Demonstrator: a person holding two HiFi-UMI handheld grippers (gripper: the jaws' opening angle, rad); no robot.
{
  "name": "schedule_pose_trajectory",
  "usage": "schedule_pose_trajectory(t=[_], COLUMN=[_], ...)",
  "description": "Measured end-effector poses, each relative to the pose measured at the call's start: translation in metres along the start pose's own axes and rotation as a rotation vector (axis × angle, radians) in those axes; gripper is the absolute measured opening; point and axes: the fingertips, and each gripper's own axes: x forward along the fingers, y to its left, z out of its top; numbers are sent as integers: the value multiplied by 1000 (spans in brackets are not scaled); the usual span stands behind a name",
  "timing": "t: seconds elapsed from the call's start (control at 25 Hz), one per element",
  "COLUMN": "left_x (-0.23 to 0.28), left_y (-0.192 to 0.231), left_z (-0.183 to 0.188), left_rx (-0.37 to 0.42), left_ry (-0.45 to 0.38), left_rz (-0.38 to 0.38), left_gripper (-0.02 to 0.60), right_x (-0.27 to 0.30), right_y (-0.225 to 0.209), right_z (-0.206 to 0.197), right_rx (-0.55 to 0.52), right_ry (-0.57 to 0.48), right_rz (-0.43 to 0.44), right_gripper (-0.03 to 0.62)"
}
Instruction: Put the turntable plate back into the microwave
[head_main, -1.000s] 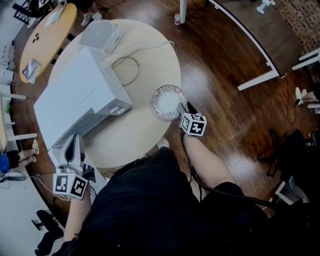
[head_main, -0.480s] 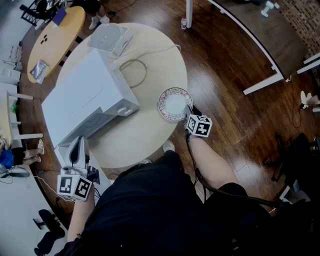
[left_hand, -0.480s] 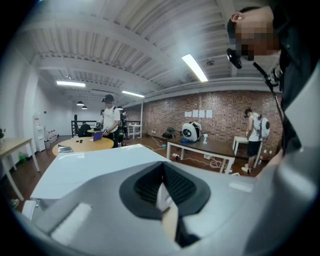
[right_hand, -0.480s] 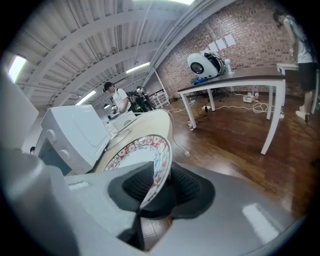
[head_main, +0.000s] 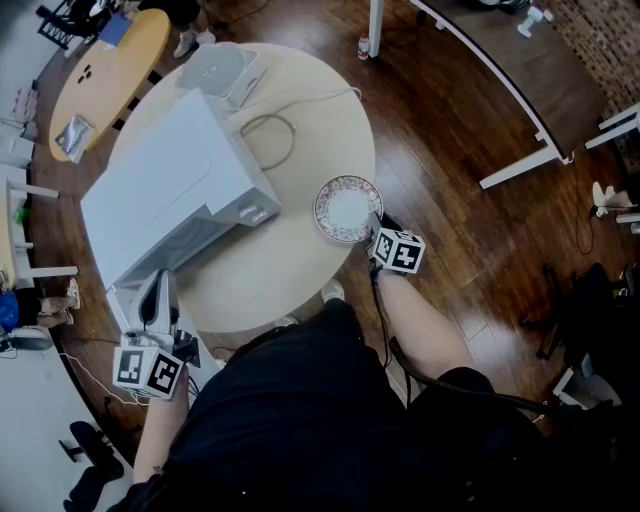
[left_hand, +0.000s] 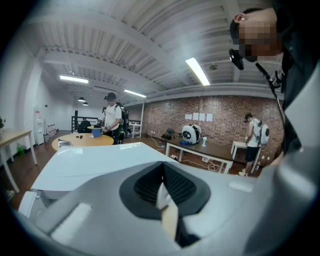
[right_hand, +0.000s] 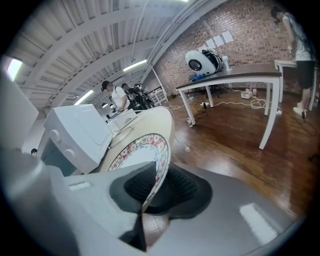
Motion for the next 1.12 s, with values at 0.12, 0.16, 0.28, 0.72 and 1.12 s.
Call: schedule_pose_trajectory(t=[0.12, 0.16, 0.28, 0.72, 1.12], left_x=[-2, -4, -9, -24, -33], left_y=[0, 1, 6, 20, 24], left_z=[2, 3, 3, 3, 5], left_rx=[-2, 0, -5, -27, -40], left_ry=[-11, -14, -22, -58, -90], left_rz=[-12, -15, -17, -24, -33], left_gripper=[3, 3, 3, 3, 3], right_x=[-4, -6, -11, -24, -38], right_y=[6, 7, 8, 25, 21], right_z=[4, 5, 9, 20, 13], right_rx=[0, 13, 65, 121, 246], right_ry=[-21, -30, -52, -121, -152], right_rz=[4, 1, -8, -12, -32], right_gripper=[72, 67, 51, 21, 15])
